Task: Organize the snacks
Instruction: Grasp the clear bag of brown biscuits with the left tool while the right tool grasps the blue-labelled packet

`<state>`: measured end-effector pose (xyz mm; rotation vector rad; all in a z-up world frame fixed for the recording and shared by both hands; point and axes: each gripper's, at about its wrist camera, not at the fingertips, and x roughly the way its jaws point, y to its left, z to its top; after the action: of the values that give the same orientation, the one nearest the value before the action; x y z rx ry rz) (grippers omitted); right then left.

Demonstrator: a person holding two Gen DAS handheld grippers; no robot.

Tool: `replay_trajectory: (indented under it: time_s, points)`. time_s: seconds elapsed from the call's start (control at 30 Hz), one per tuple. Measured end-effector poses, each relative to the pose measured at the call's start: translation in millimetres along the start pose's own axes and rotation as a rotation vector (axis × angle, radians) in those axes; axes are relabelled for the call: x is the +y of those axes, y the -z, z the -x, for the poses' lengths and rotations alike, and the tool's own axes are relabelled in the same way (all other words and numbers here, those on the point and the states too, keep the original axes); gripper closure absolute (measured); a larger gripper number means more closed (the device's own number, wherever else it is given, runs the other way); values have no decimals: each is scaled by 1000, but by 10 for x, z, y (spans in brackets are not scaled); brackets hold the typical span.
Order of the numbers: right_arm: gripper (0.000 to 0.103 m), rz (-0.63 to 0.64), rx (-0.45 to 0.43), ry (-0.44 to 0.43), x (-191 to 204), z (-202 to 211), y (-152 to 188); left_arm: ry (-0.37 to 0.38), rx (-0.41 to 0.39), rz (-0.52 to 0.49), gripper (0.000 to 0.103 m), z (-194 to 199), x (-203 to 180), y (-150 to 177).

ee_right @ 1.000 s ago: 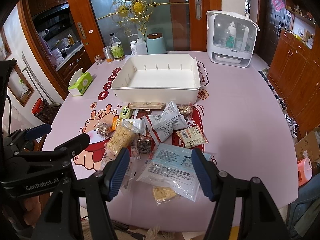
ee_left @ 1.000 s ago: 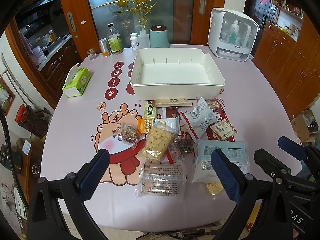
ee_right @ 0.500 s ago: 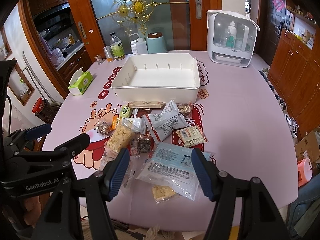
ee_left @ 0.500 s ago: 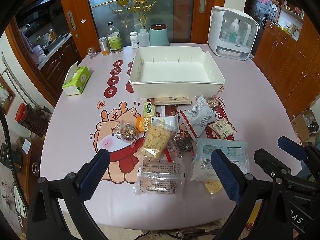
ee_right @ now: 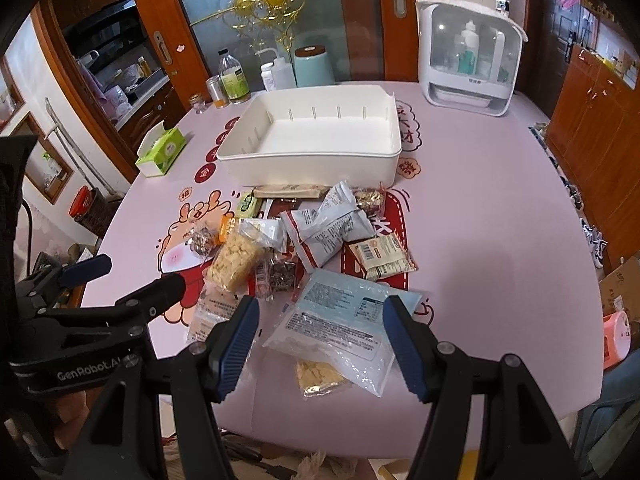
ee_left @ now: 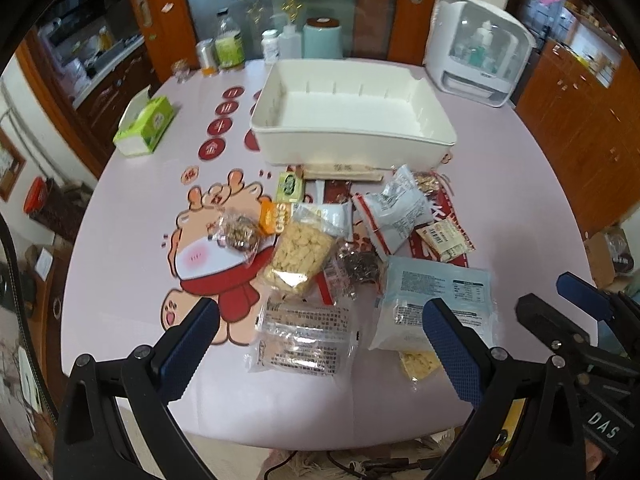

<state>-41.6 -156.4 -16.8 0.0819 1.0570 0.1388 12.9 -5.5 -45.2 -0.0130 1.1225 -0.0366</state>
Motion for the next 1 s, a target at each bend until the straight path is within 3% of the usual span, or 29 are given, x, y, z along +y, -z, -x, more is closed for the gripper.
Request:
replay_trajectory:
  time_s: [0.27, 0.53, 0.77, 0.9, 1.0]
  points:
    - [38, 66, 78, -14, -315, -373, 43, -76, 73, 170, 2, -336, 356, 105]
    - [38, 120, 204, -130, -484, -839, 64, -169, 170, 320, 2, -657, 721, 321]
    - [38, 402, 221, -129, -155, -1010, 297, -167, 265, 391, 2, -892, 814, 520]
    - [38, 608, 212, -81, 120, -1126, 526, -126, 306, 424, 2, -1002, 764, 590]
    - [38, 693, 185, -48, 220, -1214, 617, -109, 329, 475, 2, -1105, 759, 616]
